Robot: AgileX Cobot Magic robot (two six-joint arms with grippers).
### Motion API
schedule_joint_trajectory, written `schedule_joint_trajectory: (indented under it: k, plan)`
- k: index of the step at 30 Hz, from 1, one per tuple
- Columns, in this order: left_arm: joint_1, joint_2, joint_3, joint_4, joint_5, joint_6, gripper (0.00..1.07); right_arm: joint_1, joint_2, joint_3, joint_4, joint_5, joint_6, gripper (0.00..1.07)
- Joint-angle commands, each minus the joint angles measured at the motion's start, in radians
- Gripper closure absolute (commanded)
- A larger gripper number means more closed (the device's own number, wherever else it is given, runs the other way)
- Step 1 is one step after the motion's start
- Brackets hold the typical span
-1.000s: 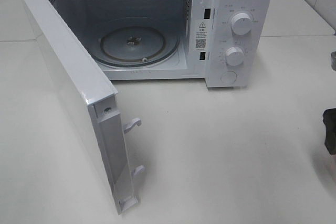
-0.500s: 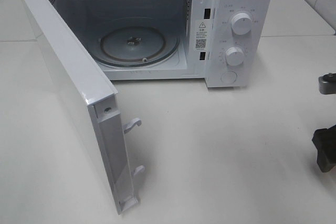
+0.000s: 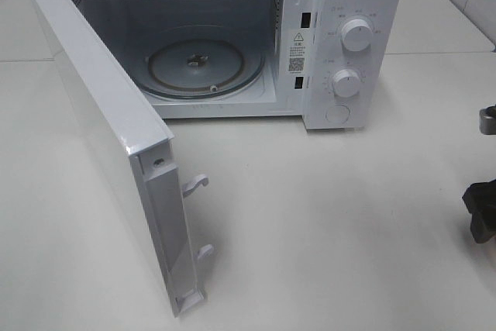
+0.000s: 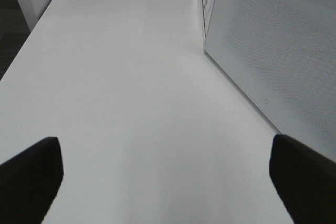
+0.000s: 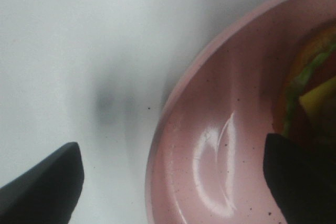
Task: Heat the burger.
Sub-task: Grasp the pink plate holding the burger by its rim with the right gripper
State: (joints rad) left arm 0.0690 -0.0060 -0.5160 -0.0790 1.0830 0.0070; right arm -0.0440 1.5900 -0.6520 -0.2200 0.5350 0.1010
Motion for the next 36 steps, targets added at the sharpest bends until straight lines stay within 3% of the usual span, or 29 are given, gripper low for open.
schedule_joint_trajectory:
  k: [1, 27, 30, 31, 32, 34, 35, 36]
  plan:
    - [-0.002, -0.012, 0.002, -0.005, -0.016, 0.002, 0.07, -0.006, 0.000, 0.004, -0.001, -0.019, 0.004, 0.25]
    - [-0.002, -0.012, 0.002, -0.005, -0.016, 0.002, 0.07, -0.006, 0.124, 0.038, 0.003, -0.097, 0.004, 0.31]
    - [-0.002, -0.012, 0.002, -0.005, -0.016, 0.002, 0.07, -0.006, 0.124, 0.038, 0.003, -0.093, 0.005, 0.40]
    - [-0.002, -0.012, 0.002, -0.005, -0.016, 0.002, 0.07, -0.006, 0.124, 0.038, 0.003, -0.092, 0.012, 0.50]
    - [-0.002, -0.012, 0.002, -0.005, -0.016, 0.002, 0.07, -0.006, 0.124, 0.038, 0.003, -0.092, 0.012, 0.50]
    - [-0.002, -0.012, 0.002, -0.005, -0.016, 0.002, 0.07, -0.006, 0.124, 0.038, -0.001, -0.092, 0.021, 0.65]
    - [-0.002, -0.012, 0.002, -0.005, -0.016, 0.002, 0.07, -0.006, 0.124, 0.038, -0.001, -0.092, 0.021, 0.65]
    - [-0.002, -0.012, 0.002, -0.005, -0.016, 0.002, 0.07, -0.006, 0.124, 0.038, -0.003, -0.092, 0.023, 0.79]
